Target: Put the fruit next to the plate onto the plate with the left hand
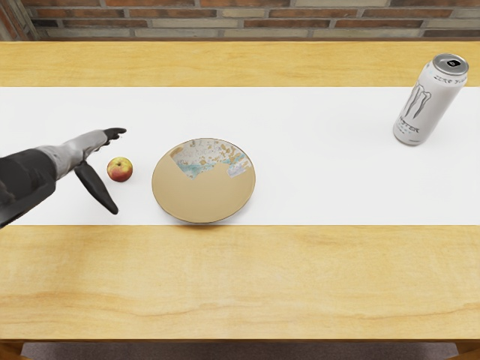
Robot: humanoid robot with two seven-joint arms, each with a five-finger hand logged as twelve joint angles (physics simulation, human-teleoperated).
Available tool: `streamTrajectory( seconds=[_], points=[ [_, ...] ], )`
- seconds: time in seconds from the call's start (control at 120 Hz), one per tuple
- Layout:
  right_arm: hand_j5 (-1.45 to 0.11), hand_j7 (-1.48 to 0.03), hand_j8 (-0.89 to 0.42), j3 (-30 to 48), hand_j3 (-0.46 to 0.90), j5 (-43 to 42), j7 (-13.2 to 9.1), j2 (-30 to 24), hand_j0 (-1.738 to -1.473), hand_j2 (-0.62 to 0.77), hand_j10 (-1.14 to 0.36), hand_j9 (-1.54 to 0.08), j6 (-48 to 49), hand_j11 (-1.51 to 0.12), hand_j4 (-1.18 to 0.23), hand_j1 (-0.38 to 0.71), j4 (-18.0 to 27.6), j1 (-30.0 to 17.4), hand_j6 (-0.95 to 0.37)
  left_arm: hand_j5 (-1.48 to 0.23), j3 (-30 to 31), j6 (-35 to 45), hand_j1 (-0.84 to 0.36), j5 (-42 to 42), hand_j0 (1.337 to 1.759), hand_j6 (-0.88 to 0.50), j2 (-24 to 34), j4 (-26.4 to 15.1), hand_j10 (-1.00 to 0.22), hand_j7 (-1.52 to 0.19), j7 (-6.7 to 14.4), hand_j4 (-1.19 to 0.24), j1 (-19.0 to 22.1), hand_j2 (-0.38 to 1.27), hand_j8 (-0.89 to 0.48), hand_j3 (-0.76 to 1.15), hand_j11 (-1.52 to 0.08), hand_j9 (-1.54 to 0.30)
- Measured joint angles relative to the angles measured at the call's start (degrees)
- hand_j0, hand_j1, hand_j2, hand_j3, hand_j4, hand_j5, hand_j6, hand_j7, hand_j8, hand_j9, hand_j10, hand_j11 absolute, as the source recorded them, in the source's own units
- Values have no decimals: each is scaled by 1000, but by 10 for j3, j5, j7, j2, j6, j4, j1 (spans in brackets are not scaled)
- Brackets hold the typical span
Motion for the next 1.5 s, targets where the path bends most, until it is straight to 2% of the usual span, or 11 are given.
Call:
streamTrajectory(
  seconds=[0.183,0.375,0.525,0.758,0.967,1.5],
  points=[
    [0,0,0,0,0,0,0,0,-1658,0,0,0,0,0,0,-349,0,0,0,-84,9,38,275,64,1658,-70,-22,24,-68,-84,0,-68,3,15,-69,0,-83,-83],
    [0,0,0,0,0,0,0,0,-1658,0,0,0,0,0,0,-349,0,0,0,-214,17,58,155,84,1658,-170,-42,44,-168,-213,0,-168,9,36,-170,0,-213,-213],
    [0,0,0,0,0,0,0,0,-1658,0,0,0,0,0,0,-349,0,0,0,-273,20,68,100,111,1658,-216,-69,79,-214,-273,0,-214,15,46,-216,0,-273,-273],
    [0,0,0,1,0,0,0,0,-1658,0,0,0,0,0,0,-349,0,0,0,-314,32,85,63,131,1658,-247,-76,110,-245,-314,0,-245,15,52,-247,0,-313,-314],
    [0,0,0,1,0,0,0,0,-1658,0,0,0,0,0,0,-349,0,0,0,-329,39,93,49,145,1658,-258,-107,140,-257,-329,0,-257,15,55,-258,0,-328,-329],
    [0,0,0,1,0,0,0,0,-1658,0,0,0,0,0,0,-349,0,0,0,-433,58,111,-47,169,1658,-337,-134,185,-336,-433,0,-336,15,71,-337,0,-432,-432]
  ],
)
